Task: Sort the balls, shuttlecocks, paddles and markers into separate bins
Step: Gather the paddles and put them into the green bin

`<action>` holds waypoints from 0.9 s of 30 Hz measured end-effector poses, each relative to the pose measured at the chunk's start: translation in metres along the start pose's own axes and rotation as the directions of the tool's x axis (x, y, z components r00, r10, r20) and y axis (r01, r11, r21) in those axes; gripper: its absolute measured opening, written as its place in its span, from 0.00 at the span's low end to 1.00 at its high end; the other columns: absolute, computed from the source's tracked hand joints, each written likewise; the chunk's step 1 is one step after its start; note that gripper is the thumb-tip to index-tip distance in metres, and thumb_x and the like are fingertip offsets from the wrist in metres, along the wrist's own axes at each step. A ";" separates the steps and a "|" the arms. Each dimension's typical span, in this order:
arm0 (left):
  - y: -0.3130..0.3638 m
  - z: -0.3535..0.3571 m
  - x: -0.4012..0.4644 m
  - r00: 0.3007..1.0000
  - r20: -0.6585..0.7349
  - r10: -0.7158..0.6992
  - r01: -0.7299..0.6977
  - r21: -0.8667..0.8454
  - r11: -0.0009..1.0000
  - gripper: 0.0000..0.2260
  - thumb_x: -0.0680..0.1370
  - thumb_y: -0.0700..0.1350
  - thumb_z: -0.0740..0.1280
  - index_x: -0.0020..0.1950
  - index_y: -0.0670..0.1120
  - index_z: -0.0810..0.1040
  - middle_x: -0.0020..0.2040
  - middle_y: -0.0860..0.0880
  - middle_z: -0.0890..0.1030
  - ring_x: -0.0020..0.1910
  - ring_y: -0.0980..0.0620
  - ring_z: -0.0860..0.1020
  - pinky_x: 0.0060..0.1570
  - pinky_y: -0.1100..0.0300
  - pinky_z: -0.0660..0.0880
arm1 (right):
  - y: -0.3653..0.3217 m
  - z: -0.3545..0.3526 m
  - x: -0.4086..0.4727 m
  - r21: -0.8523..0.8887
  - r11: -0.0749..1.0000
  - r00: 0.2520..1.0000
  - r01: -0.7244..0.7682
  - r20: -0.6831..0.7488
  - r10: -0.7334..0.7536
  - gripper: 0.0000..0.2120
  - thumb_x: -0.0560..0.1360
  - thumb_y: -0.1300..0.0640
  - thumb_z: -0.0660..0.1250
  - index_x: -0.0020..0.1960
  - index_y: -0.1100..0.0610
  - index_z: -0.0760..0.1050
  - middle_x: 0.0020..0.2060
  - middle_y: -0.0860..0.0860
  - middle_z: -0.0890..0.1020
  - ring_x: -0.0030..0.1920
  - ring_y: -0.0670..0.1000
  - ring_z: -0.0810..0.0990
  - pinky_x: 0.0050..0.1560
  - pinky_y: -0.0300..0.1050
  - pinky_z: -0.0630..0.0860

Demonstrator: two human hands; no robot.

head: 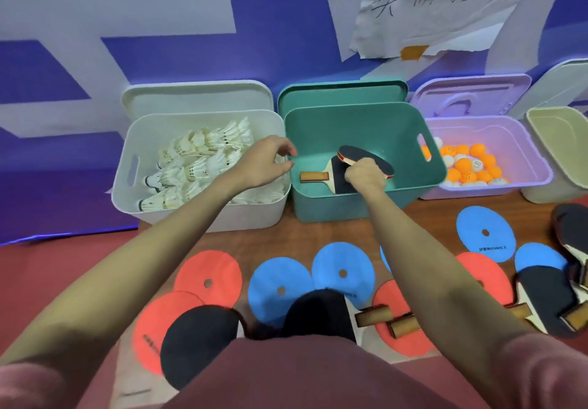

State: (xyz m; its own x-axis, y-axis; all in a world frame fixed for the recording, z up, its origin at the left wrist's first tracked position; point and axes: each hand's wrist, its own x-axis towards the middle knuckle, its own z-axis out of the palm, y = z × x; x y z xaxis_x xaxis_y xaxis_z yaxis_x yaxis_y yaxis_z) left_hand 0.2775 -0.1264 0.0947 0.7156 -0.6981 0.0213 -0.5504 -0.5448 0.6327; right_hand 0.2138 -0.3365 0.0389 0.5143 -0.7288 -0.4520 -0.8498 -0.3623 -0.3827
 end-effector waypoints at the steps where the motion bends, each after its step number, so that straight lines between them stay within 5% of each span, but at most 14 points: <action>1: -0.003 -0.004 -0.007 1.000 -0.020 -0.024 0.023 -0.017 1.000 0.07 0.75 0.39 0.67 0.52 0.42 0.80 0.51 0.46 0.81 0.50 0.50 0.78 0.47 0.65 0.69 | -0.002 0.003 0.004 0.012 1.000 1.000 -0.008 0.017 0.007 0.24 0.74 0.59 0.62 0.67 0.67 0.64 0.61 0.59 0.77 0.61 0.58 0.76 0.51 0.46 0.72; 5: -0.019 -0.018 -0.032 0.994 -0.067 -0.083 0.078 -0.076 0.994 0.06 0.75 0.38 0.67 0.51 0.42 0.80 0.51 0.47 0.81 0.50 0.51 0.78 0.46 0.69 0.68 | -0.008 0.015 0.015 -0.059 0.998 0.991 0.015 0.134 -0.007 0.22 0.75 0.62 0.59 0.67 0.69 0.65 0.56 0.57 0.77 0.56 0.58 0.78 0.36 0.41 0.71; 7: -0.027 -0.021 -0.044 0.993 -0.072 -0.090 0.083 -0.095 0.992 0.06 0.75 0.38 0.67 0.50 0.43 0.80 0.50 0.48 0.81 0.50 0.51 0.78 0.43 0.74 0.67 | -0.013 0.023 0.015 -0.148 0.987 0.968 0.064 0.248 -0.026 0.11 0.76 0.65 0.58 0.54 0.66 0.74 0.43 0.55 0.77 0.45 0.57 0.78 0.29 0.41 0.69; 9: -0.033 -0.022 -0.056 0.994 -0.064 -0.090 0.083 -0.110 0.990 0.06 0.75 0.37 0.66 0.50 0.42 0.80 0.49 0.49 0.80 0.50 0.51 0.79 0.43 0.72 0.67 | -0.016 0.031 0.020 -0.249 0.963 0.942 0.104 0.334 -0.015 0.09 0.75 0.66 0.57 0.38 0.63 0.72 0.34 0.55 0.74 0.39 0.55 0.75 0.35 0.40 0.68; 13: -0.045 -0.021 -0.075 0.991 -0.081 -0.103 0.091 -0.138 0.986 0.07 0.74 0.35 0.65 0.50 0.43 0.80 0.49 0.49 0.80 0.49 0.50 0.79 0.47 0.63 0.71 | -0.023 0.044 0.025 -0.297 0.944 0.900 0.145 0.437 -0.001 0.13 0.76 0.62 0.61 0.33 0.60 0.68 0.32 0.55 0.72 0.33 0.52 0.69 0.39 0.44 0.67; 16: -0.051 -0.023 -0.088 0.984 -0.136 -0.116 0.091 -0.177 0.980 0.10 0.73 0.33 0.63 0.49 0.43 0.80 0.48 0.48 0.81 0.48 0.51 0.79 0.47 0.59 0.74 | -0.035 0.037 -0.008 -0.265 0.961 0.969 0.081 0.248 -0.013 0.06 0.72 0.58 0.65 0.48 0.59 0.74 0.42 0.56 0.76 0.44 0.56 0.76 0.45 0.46 0.72; 19: -0.053 -0.023 -0.104 0.984 -0.155 -0.092 0.062 -0.189 0.980 0.11 0.72 0.33 0.62 0.48 0.43 0.80 0.47 0.48 0.82 0.45 0.53 0.78 0.46 0.59 0.75 | -0.043 0.026 -0.041 -0.281 0.954 0.992 0.100 -0.043 -0.117 0.22 0.73 0.55 0.63 0.66 0.59 0.68 0.63 0.60 0.71 0.65 0.60 0.69 0.65 0.52 0.64; 22: -0.060 -0.014 -0.124 0.988 -0.118 -0.101 0.076 -0.197 0.977 0.10 0.72 0.34 0.62 0.47 0.43 0.80 0.46 0.48 0.82 0.44 0.52 0.78 0.45 0.60 0.73 | -0.045 0.025 -0.076 -0.272 0.940 0.939 0.205 -0.218 -0.268 0.21 0.73 0.59 0.62 0.65 0.61 0.67 0.64 0.62 0.69 0.65 0.62 0.68 0.65 0.53 0.62; 27: -0.074 0.033 -0.174 0.974 -0.009 -0.226 0.219 -0.207 0.953 0.11 0.72 0.31 0.62 0.46 0.42 0.80 0.45 0.45 0.83 0.41 0.52 0.78 0.42 0.67 0.72 | 0.004 0.063 -0.149 -0.087 0.815 0.735 0.573 -0.386 -0.558 0.19 0.71 0.64 0.61 0.62 0.61 0.71 0.56 0.61 0.72 0.57 0.61 0.71 0.58 0.52 0.66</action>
State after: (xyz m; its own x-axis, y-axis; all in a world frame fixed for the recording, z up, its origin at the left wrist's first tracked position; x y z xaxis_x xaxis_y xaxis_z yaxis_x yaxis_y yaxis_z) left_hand 0.1796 0.0201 0.0187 0.8251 -0.5530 -0.1156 -0.2788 -0.5765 0.7680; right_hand 0.1406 -0.1931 0.0541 0.8076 -0.5573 0.1926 -0.4074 -0.7635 -0.5011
